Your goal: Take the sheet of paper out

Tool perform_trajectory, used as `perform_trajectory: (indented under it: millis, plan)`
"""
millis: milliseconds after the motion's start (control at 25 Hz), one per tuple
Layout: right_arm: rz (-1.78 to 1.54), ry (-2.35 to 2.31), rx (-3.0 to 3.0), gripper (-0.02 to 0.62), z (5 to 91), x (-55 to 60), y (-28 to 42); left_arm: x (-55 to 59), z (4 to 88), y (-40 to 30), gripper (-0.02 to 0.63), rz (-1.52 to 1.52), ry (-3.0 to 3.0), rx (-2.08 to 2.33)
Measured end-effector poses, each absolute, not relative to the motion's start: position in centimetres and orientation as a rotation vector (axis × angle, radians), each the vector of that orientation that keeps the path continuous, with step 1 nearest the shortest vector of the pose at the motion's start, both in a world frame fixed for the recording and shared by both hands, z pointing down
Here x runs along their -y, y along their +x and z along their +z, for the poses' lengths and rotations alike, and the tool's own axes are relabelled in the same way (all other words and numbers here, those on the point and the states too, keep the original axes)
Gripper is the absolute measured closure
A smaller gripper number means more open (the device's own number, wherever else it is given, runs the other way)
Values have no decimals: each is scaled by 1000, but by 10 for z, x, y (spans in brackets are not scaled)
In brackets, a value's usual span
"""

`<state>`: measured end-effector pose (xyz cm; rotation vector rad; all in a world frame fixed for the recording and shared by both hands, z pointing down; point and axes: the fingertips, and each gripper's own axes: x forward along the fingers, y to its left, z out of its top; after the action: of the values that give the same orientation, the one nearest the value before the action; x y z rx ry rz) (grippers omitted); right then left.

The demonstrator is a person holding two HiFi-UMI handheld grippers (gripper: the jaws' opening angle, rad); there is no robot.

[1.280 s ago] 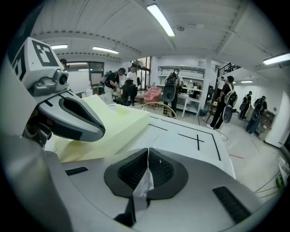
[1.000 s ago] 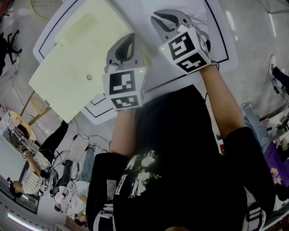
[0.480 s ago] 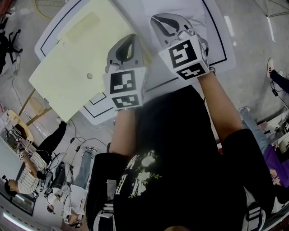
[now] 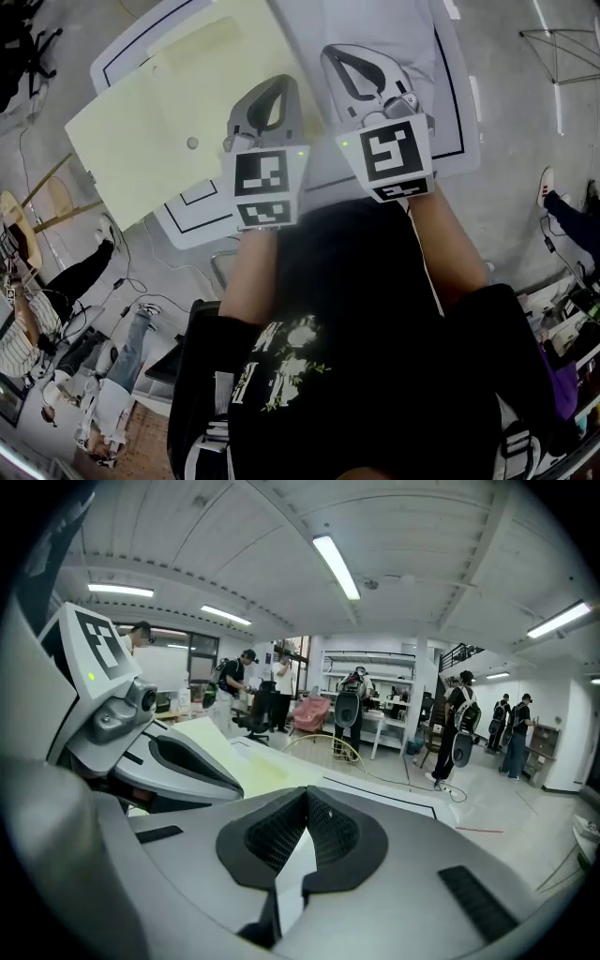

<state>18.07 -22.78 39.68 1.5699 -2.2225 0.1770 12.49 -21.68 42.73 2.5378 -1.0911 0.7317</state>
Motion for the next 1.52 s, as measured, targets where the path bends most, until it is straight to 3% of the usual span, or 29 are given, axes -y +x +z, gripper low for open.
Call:
perform_trajectory:
  millis: [920,1520]
  plan:
    - [153,1529,2478,594,325,227,88,217,342,43,604,502,2547,1434]
    - [126,1644,2497,594,282,190,75,192,296,12,604,374,2644,1436]
